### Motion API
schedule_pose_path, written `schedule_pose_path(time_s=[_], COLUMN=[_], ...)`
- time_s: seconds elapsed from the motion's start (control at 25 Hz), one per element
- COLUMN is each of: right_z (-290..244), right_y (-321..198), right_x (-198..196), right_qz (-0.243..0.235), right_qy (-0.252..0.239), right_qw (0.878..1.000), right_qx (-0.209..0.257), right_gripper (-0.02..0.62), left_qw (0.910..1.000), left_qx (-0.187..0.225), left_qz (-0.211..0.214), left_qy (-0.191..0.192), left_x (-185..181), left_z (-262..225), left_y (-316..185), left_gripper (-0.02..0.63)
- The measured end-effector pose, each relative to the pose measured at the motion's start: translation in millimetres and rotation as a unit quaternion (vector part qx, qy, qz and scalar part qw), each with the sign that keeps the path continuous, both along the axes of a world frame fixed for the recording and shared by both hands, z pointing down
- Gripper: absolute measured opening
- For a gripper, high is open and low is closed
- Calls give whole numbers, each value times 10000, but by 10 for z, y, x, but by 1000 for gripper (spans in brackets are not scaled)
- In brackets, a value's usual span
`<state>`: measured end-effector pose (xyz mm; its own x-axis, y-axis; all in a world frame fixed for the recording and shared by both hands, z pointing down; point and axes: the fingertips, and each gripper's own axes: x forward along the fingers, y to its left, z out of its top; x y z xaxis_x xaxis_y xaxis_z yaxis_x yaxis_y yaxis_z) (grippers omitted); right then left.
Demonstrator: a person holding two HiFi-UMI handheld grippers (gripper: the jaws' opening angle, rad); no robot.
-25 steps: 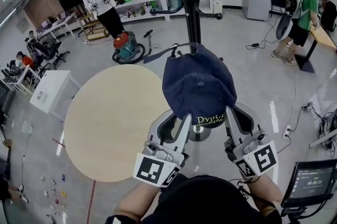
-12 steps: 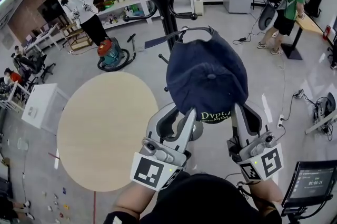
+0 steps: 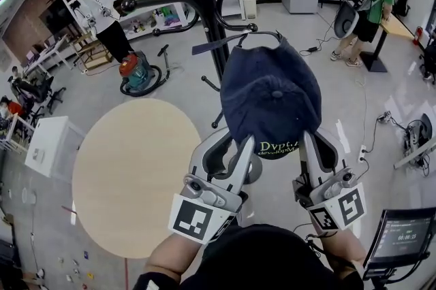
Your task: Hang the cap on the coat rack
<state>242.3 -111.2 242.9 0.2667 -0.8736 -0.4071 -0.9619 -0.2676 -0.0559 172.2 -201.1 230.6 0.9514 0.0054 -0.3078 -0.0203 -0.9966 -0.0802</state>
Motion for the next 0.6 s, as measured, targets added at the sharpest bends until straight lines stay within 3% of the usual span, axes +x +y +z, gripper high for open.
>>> schedule_pose_path(time_s=[0.6], right_z=[186], right_y=[-697], right_x=[300], right_qz=[605], right_qy=[-131], right_qw=[9977], right_qx=[-281], right_gripper=[15], left_qw=[9981], left_qx=[-201], left_qz=[578], left_qy=[13], left_x=[418], left_z=[109], left_y=[-779], left_gripper=[98])
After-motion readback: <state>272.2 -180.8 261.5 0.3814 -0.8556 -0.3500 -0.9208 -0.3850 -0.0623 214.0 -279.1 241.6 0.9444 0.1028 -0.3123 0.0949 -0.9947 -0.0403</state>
